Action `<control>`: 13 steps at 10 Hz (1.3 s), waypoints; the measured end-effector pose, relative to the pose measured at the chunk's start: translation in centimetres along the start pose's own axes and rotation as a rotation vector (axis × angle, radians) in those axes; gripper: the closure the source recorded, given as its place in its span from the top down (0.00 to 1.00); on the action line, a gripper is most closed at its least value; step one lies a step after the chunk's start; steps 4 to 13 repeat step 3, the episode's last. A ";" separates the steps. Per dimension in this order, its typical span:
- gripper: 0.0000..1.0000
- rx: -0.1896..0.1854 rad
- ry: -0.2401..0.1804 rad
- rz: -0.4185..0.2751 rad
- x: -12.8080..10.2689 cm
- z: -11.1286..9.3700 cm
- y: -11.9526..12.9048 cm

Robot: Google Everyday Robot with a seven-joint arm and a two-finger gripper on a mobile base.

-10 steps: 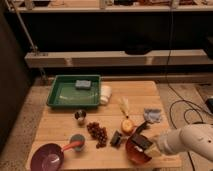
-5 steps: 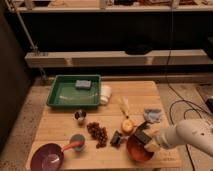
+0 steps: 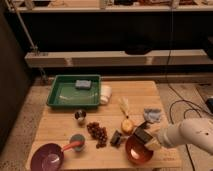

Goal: Wipe red bowl with eraser

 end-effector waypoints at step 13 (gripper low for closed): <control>0.00 -0.021 -0.018 -0.029 -0.8 -0.6 1.2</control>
